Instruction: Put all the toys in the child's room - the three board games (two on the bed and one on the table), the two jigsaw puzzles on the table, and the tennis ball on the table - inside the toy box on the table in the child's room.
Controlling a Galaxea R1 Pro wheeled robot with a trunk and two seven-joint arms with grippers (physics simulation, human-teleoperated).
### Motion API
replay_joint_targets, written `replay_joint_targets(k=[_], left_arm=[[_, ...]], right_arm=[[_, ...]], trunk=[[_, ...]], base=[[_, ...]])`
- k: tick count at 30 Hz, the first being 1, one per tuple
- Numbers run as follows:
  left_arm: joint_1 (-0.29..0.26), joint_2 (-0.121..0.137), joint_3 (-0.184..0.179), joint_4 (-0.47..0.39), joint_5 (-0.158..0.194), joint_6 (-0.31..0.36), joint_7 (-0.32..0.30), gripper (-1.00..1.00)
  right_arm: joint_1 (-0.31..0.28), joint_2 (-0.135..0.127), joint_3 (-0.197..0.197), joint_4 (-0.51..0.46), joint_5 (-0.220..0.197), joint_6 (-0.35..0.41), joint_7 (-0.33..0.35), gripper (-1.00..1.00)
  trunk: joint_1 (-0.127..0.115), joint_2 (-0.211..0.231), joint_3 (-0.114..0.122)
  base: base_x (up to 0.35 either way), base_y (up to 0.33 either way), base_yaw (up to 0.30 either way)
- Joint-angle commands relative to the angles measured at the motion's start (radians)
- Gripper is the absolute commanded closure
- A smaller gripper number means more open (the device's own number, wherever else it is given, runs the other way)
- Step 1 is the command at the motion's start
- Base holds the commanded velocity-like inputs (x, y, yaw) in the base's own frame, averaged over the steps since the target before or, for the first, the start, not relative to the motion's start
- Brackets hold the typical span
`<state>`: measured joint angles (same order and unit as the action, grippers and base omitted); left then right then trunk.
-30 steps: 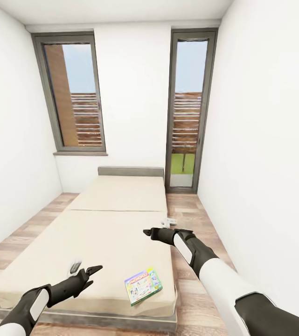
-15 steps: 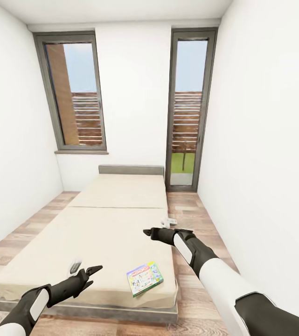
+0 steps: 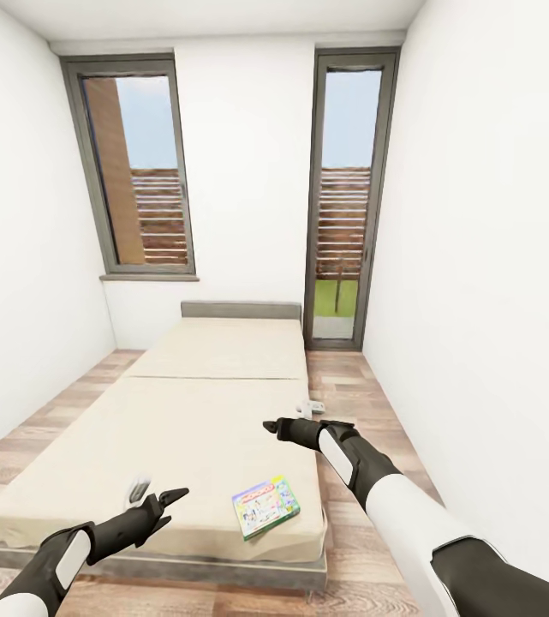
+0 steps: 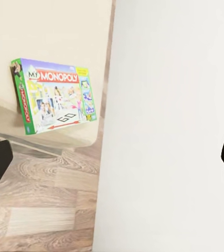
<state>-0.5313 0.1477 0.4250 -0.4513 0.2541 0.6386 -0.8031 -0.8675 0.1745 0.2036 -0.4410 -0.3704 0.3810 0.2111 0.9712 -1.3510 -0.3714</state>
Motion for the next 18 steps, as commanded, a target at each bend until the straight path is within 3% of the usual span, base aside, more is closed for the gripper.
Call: replay_joint_targets(k=[1,10,18], left_arm=[[-0.001,0.0,0.003,0.0,0.002,0.006,-0.001,-1.0],[-0.001,-0.003,0.004,0.0,0.005,0.001,0.089,-1.0],[-0.001,-0.007,0.001,0.0,0.005,-0.004,0.118,-1.0]], right_arm=[[-0.001,0.0,0.0,-0.001,-0.001,0.004,0.001,-1.0],[-0.001,0.0,-0.001,-0.011,-0.002,0.005,0.002,-1.0],[-0.001,0.0,-0.002,-0.017,-0.002,0.005,0.001,-1.0]], trunk=[[0.004,-0.008,-0.004],[0.038,-0.071,-0.033],[0.069,-0.127,-0.058]], base=[[0.0,0.0,0.0],[0.0,0.0,0.0],[0.0,0.0,0.0]])
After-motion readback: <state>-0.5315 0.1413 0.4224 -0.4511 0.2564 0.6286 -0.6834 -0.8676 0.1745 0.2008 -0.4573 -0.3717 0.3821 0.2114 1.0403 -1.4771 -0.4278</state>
